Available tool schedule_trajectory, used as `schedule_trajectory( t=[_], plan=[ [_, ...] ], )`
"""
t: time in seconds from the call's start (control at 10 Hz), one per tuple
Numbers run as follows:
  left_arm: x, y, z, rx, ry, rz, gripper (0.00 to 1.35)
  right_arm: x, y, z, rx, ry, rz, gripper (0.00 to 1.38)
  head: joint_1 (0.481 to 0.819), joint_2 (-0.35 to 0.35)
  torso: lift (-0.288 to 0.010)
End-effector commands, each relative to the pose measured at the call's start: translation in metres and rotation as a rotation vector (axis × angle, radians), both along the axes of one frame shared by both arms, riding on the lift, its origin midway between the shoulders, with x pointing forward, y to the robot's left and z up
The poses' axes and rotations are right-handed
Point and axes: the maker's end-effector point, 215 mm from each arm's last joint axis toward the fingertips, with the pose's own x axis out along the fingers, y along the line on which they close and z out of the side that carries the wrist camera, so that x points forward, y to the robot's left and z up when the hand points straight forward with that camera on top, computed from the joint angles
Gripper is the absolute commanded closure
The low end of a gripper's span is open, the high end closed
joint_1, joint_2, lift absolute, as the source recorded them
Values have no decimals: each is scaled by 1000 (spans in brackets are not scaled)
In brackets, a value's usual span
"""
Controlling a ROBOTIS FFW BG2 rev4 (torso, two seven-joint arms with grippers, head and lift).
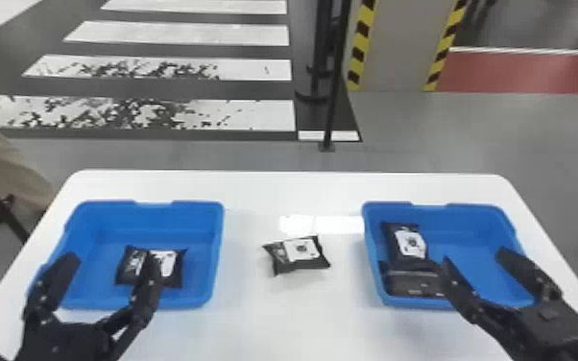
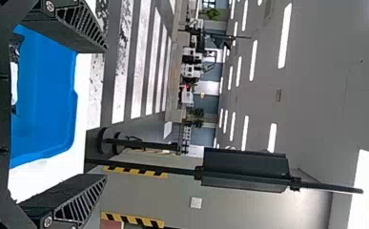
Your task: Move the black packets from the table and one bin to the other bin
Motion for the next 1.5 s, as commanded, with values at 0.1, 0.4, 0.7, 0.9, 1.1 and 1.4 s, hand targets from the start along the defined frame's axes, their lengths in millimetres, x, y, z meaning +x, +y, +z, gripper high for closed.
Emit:
schedule_trajectory(
  t=[0.1,0.4,0.7,0.9,1.1,1.4],
  plan=[
    [1,-1,-3,-6,8,0,90,41,19,-7,-28,-10,65,140,695,-27,-110],
    [4,-4,-5,-15,13,-5,90,89,62,-22,-56,45,219,137,695,12,-110],
    [6,-6,-6,-20,12,-7,90,101,134,-45,-68,128,396,134,695,75,-110],
    [9,-9,-7,-29,10,-13,90,106,180,-87,-118,216,537,136,695,144,-110],
    [10,-13,-11,-39,14,-17,90,113,189,-112,-147,270,574,136,695,184,-110],
    [17,-22,-16,-70,9,-30,90,126,205,-148,-225,332,639,136,695,190,-110]
  ],
)
